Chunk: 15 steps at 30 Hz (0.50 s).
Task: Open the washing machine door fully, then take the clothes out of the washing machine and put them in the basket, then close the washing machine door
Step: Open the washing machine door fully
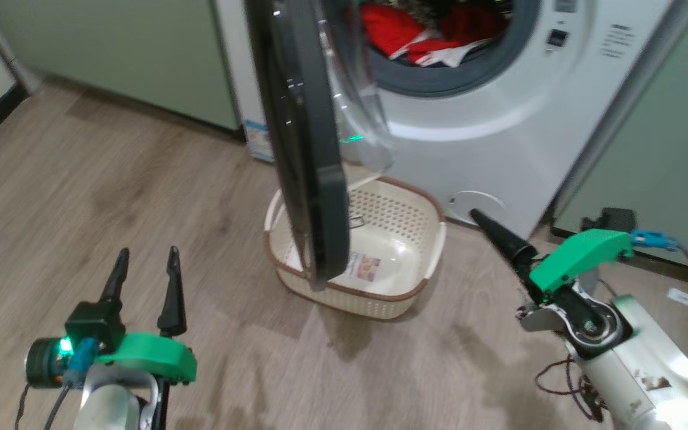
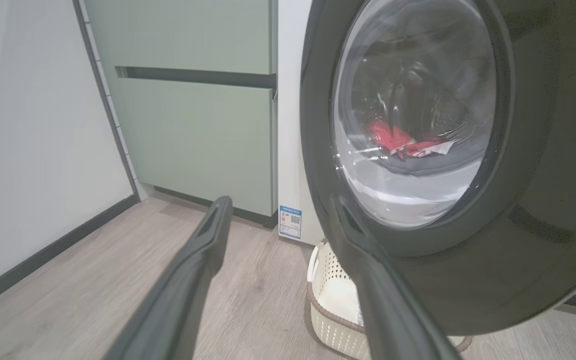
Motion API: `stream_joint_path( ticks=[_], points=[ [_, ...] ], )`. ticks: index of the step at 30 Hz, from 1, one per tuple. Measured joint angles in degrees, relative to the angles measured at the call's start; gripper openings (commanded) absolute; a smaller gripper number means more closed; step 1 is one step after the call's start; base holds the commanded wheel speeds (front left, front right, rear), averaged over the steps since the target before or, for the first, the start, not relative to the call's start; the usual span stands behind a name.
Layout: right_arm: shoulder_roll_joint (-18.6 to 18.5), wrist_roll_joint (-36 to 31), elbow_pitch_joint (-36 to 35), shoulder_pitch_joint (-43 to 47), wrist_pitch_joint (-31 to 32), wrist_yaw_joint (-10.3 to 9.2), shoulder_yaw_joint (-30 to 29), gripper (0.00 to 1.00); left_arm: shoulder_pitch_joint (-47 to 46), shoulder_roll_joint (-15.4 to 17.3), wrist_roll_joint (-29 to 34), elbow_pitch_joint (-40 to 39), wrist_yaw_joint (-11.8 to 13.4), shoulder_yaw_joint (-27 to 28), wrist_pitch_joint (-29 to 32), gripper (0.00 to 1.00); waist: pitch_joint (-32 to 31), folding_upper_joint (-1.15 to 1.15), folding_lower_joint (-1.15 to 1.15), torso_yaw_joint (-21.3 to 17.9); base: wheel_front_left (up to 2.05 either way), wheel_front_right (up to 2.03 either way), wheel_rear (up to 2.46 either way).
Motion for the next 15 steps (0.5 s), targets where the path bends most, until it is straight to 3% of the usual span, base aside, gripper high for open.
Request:
stream_joint_path(
  ticks=[8,12,15],
  points=[
    [-4.6,-6.0,-2.3,1.7,-17.2,0.0,2.6,1.0,0.0,0.1,0.6,0.9,-1.7,2.9,0.0,1.0,-2.1,0.0,0.0,-5.6,0.0,0.0,0.0],
    [-7.5,-12.4,-1.8,1.8,-27.9,0.0,7.8,1.0,0.0,0.0,1.1,1.2,-2.1,3.4,0.0,1.0,-2.9,0.0,0.0,-7.7,0.0,0.0,0.0],
    [-8.3,-19.1,0.5,1.8,-31.3,0.0,9.7,1.0,0.1,-0.1,1.1,1.4,-2.5,4.4,0.0,1.0,-3.7,0.0,0.0,-9.4,0.0,0.0,0.0]
  ],
)
